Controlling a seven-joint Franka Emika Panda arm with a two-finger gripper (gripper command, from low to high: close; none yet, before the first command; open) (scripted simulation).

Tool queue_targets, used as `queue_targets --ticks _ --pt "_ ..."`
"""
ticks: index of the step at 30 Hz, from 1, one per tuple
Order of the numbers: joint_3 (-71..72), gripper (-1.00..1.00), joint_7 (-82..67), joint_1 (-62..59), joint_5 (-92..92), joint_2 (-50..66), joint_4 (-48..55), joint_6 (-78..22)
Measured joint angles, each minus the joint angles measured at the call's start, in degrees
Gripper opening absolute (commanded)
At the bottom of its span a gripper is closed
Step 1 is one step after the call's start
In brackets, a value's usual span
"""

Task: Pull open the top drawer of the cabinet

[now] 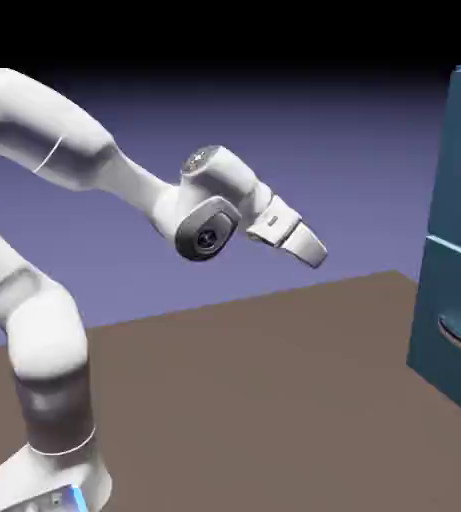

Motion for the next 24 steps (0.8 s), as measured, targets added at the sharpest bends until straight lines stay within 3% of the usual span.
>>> queue_targets --ticks 24 --pt "33.69 0.00 -0.19 -46.95 59.80 -10.27 23.37 -13.76"
